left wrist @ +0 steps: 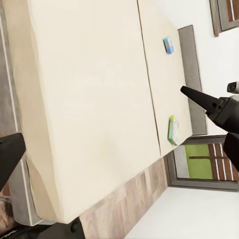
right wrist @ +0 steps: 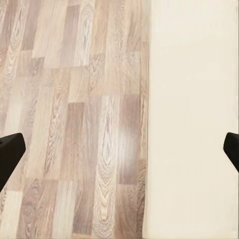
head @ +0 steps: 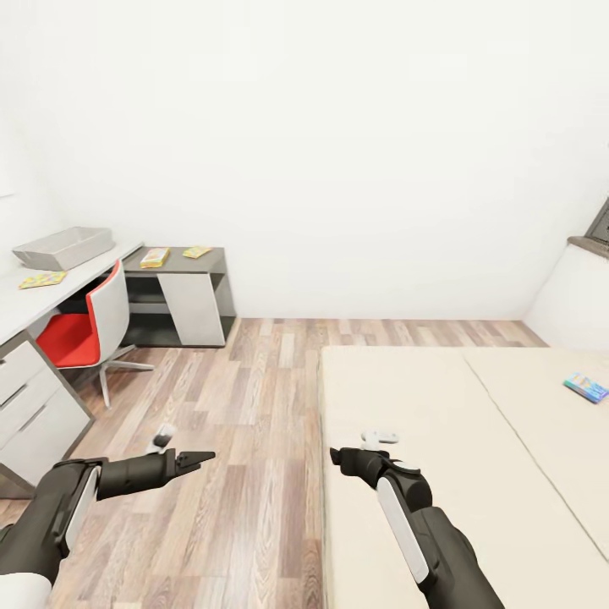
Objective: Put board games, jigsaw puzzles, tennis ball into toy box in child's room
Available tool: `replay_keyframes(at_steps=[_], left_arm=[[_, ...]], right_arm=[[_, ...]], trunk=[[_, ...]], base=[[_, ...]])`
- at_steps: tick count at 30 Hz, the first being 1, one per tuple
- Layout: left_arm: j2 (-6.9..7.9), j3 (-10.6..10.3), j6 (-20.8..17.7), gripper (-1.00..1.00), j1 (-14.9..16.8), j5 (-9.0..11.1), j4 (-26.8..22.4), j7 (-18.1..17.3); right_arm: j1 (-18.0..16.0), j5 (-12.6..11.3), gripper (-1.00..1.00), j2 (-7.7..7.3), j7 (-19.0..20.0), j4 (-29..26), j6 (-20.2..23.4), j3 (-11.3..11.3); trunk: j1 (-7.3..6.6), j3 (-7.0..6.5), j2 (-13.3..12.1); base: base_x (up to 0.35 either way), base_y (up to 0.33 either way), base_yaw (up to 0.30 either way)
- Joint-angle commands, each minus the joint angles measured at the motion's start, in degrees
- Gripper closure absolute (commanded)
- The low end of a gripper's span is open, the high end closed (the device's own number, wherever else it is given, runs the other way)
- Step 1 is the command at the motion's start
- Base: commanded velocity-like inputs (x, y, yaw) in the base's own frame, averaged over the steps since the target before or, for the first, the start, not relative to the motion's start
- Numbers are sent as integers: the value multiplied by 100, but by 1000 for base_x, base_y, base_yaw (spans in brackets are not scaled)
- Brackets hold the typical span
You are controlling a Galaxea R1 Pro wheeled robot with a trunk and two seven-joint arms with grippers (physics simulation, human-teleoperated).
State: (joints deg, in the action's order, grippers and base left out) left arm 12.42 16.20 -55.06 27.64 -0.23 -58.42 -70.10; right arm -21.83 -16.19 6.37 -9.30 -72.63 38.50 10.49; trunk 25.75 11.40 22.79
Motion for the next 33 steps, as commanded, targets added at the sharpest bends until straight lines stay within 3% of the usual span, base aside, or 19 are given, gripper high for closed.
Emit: replay_keyframes(at_steps=[1, 33], left_arm=[[-1, 6, -58, -100, 5, -3, -3, -21], [-22, -2, -58, -100, 5, -3, -3, -21]], right_arm=[[-5, -60, -100, -1, -54, -6, 17, 7], [-5, -60, -100, 5, -54, -6, 17, 15]], trunk=[[4, 12, 13], [4, 12, 13]], base=[[0, -226, 0], [0, -227, 0]])
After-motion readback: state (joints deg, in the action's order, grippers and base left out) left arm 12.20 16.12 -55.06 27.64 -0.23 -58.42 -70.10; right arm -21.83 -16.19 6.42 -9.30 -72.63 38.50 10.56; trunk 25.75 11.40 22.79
